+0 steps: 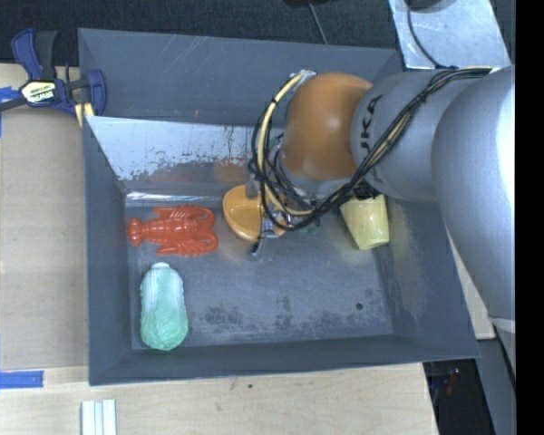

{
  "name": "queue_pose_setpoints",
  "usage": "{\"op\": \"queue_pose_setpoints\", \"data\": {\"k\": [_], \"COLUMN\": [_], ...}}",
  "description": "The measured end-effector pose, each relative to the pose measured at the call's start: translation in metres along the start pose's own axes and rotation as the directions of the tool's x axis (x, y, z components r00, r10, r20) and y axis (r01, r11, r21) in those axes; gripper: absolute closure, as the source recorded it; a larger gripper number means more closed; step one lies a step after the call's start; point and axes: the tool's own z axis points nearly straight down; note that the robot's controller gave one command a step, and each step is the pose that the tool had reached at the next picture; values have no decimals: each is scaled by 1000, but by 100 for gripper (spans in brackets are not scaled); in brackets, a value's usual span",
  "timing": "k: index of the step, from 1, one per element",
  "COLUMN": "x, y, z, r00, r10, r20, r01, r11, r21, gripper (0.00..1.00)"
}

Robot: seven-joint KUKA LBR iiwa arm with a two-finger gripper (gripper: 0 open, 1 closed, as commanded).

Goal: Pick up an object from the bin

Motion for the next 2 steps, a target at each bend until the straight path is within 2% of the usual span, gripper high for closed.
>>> {"op": "queue_pose_setpoints", "data": {"k": [1,2], "x": [64,64], "y": [5,5], "z": [2,2], "r00": [947,947], "r10": [321,321], "r20": [-24,-24], "r01": [-321,-321], "r11": [947,947], "r21": [11,11], "gripper": [100,100]}}
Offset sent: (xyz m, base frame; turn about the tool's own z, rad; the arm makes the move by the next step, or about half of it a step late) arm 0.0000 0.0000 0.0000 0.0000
